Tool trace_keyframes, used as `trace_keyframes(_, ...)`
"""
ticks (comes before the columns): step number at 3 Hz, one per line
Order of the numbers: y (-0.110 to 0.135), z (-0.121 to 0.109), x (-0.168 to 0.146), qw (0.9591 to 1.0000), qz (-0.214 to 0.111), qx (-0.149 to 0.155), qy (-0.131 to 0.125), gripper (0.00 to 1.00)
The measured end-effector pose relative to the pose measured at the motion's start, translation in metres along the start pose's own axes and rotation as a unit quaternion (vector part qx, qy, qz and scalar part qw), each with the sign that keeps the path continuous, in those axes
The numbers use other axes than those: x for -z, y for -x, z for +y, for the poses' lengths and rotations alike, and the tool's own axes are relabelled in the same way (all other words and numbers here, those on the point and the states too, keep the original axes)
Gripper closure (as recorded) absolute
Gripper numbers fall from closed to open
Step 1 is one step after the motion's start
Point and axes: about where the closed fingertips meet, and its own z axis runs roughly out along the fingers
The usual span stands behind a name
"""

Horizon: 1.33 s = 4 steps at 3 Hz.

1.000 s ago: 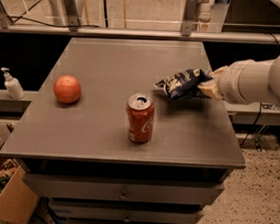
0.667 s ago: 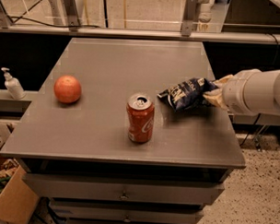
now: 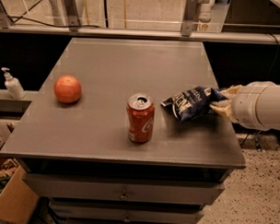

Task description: Move blue chip bag near coke can

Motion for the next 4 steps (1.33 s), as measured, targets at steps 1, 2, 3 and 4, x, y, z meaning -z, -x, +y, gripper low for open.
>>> trace_keyframes(1,0.014,0.007,0.017,0.9994,-0.033,-0.001,0.009,1.00)
trace_keyframes(2,0.030,0.012,0.030,0.9972,-0.071,-0.010,0.023,1.00)
trace_keyframes(3,0.042,0.024,0.033,0.9946,-0.093,-0.010,0.046,1.00)
trace_keyframes(4,0.048,0.036,0.025,0.9926,-0.101,-0.001,0.067,1.00)
